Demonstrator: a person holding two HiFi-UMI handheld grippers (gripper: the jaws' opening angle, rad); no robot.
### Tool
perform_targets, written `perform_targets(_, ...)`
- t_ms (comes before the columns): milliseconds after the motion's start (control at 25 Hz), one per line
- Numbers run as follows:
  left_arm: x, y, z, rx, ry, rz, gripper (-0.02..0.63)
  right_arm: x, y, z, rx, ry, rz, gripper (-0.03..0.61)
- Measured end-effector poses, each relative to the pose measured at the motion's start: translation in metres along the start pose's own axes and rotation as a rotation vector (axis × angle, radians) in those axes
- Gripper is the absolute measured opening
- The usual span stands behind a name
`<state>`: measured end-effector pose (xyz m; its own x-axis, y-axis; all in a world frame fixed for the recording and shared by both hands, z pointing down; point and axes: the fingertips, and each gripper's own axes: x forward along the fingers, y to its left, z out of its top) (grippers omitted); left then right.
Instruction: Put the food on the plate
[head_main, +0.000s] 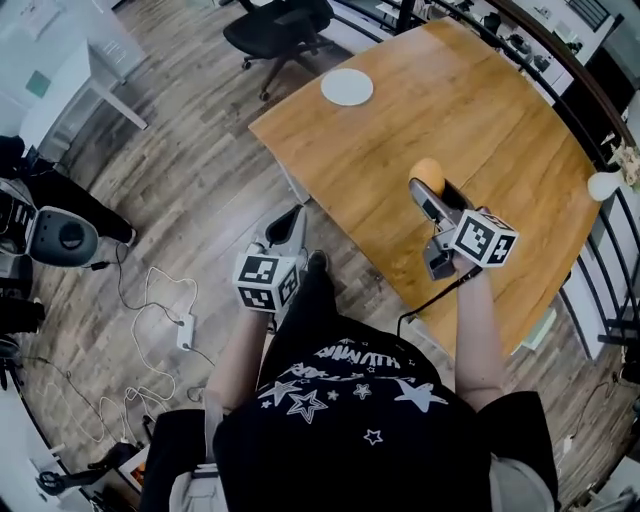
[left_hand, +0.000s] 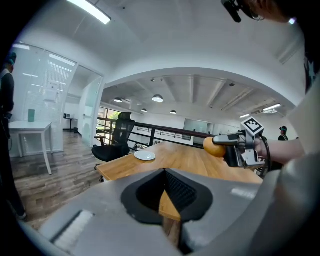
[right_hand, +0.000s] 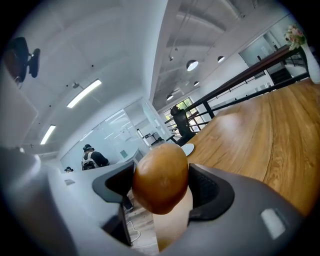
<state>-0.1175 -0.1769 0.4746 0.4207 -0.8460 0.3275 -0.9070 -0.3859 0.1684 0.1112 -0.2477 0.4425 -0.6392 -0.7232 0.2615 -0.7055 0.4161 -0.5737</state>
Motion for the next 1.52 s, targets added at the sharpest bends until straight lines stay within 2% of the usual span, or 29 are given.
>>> perform_targets(360, 0.08, 0.068, 0.054, 0.031, 0.007, -0.081, 0.002, 0.088, -0.016, 0.042, -0.003, -0.004, -0.077, 0.348)
perform_targets(760, 0.153, 0.122, 0.083, 0.032, 0.03, -0.145, 0.002, 0.167, -0.04, 0.073, -0.033, 0.023, -0.153, 0.348)
perform_targets(1240, 0.223, 0.17, 0.093, 0.031, 0.079, -0.191, 0.002, 0.255, -0.082, 0.069, -0.158, 0.117, -0.277, 0.348)
perform_targets(1520, 0.249, 0.185, 0.09, 0.015, 0.101, -0.201, 0.002, 0.292, -0.097, 0.063, -0.29, 0.171, -0.335, 0.348)
